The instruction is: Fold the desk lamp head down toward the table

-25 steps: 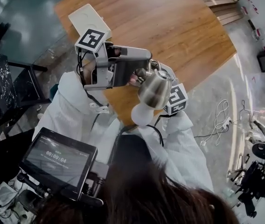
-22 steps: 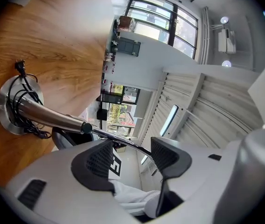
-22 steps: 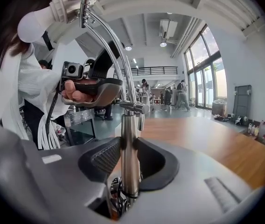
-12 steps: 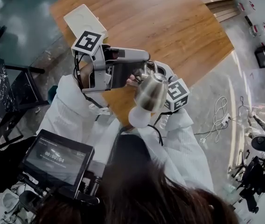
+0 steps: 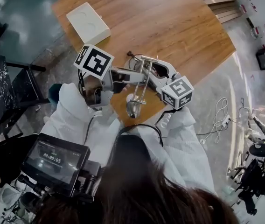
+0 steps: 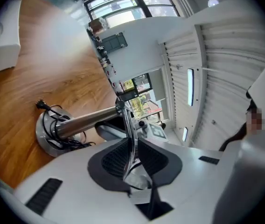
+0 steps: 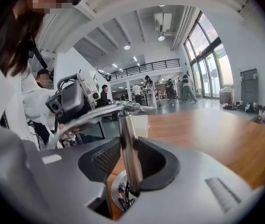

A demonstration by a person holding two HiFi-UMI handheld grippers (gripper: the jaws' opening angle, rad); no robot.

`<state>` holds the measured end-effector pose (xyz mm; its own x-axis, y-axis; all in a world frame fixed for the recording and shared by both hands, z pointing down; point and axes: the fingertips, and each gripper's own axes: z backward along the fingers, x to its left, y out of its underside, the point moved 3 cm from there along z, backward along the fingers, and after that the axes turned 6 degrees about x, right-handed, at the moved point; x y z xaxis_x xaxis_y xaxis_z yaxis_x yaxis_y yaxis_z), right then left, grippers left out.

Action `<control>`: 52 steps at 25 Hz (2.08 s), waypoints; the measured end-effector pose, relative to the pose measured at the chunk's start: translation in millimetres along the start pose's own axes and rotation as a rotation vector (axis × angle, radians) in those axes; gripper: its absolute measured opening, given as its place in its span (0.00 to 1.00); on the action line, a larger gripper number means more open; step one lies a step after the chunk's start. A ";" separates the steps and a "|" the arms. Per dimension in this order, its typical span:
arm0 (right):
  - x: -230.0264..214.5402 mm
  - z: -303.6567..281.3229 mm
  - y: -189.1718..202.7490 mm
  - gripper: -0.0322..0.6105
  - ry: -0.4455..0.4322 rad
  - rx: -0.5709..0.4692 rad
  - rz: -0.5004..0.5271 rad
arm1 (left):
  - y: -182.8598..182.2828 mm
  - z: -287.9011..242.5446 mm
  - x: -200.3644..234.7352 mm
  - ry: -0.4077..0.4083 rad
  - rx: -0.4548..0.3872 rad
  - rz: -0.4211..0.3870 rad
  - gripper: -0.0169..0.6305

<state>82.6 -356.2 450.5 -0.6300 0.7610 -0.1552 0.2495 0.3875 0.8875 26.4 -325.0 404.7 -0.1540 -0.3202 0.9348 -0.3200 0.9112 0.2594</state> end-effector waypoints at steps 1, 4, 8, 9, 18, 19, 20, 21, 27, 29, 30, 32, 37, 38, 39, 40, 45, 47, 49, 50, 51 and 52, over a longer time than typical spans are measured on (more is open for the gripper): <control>0.4 -0.6 -0.3 0.22 -0.007 0.000 -0.003 | 2.2 0.0 7.1 -0.033 -0.013 -0.035 0.12; -1.9 -2.8 1.2 0.22 -0.035 0.004 -0.005 | 2.7 -0.5 16.3 -0.070 -0.053 -0.123 0.06; -4.4 -3.7 2.6 0.23 -0.068 0.008 -0.010 | -2.7 0.1 16.5 -0.134 -0.061 -0.269 0.07; -4.5 -4.2 2.4 0.23 -0.075 0.007 -0.012 | -3.3 0.6 16.2 -0.141 -0.061 -0.295 0.08; -8.8 -1.7 2.3 0.24 -0.146 0.013 -0.004 | -5.0 -5.0 19.5 -0.243 -0.049 -0.474 0.08; -7.9 -1.8 2.3 0.24 -0.154 0.015 -0.003 | -4.0 -4.7 19.4 -0.250 -0.049 -0.494 0.08; -6.9 -2.0 2.1 0.24 -0.160 0.017 0.000 | -3.2 -4.3 19.9 -0.260 -0.051 -0.511 0.09; -6.2 -2.3 1.7 0.24 -0.164 0.019 0.004 | -2.9 -4.0 21.3 -0.269 -0.056 -0.524 0.09; -3.0 -1.6 0.0 0.24 -0.183 0.041 0.028 | -2.5 -2.1 27.6 -0.246 -0.097 -0.550 0.12; -4.0 -1.1 -0.7 0.23 -0.186 0.049 0.033 | -4.6 -2.5 27.7 -0.244 -0.095 -0.554 0.14; -4.8 -1.3 -0.9 0.24 -0.185 0.051 0.034 | -5.5 -2.6 28.2 -0.243 -0.094 -0.553 0.14; -6.2 -2.7 -0.3 0.24 -0.181 0.051 0.028 | -6.8 -2.2 30.2 -0.239 -0.100 -0.541 0.15; -7.8 -6.9 5.6 0.25 -0.129 0.045 -0.034 | 0.4 3.8 35.7 -0.292 -0.127 -0.550 0.15; -8.1 -3.6 7.6 0.25 -0.106 0.046 -0.047 | 5.3 6.8 35.8 -0.312 -0.127 -0.553 0.15; -8.6 2.1 10.0 0.25 -0.078 0.045 -0.063 | 10.8 11.1 35.0 -0.334 -0.131 -0.551 0.15; -9.3 9.6 13.0 0.25 -0.047 0.040 -0.086 | 16.2 16.8 33.2 -0.359 -0.144 -0.547 0.15; -4.1 53.3 21.0 0.23 0.066 -0.059 -0.267 | 26.8 39.0 9.5 -0.505 -0.301 -0.569 0.14; 5.0 67.9 10.6 0.20 0.122 -0.113 -0.305 | 25.8 42.6 -7.2 -0.567 -0.386 -0.606 0.03; 15.9 82.9 -7.4 0.07 0.179 -0.181 -0.304 | 23.4 42.2 -25.5 -0.615 -0.460 -0.623 0.03; 22.6 90.3 -18.0 0.05 0.187 -0.224 -0.307 | 21.8 40.5 -34.3 -0.640 -0.490 -0.631 0.03; 30.0 96.9 -28.6 0.05 0.183 -0.265 -0.312 | 20.1 38.5 -43.0 -0.668 -0.520 -0.644 0.03; 37.8 102.3 -38.5 0.05 0.178 -0.297 -0.312 | 18.4 36.5 -51.5 -0.695 -0.549 -0.662 0.03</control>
<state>124.5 -289.1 366.1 -0.7645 0.5204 -0.3805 -0.1768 0.3983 0.9000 -5.7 -301.2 352.5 -0.6525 -0.7060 0.2754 -0.1014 0.4415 0.8915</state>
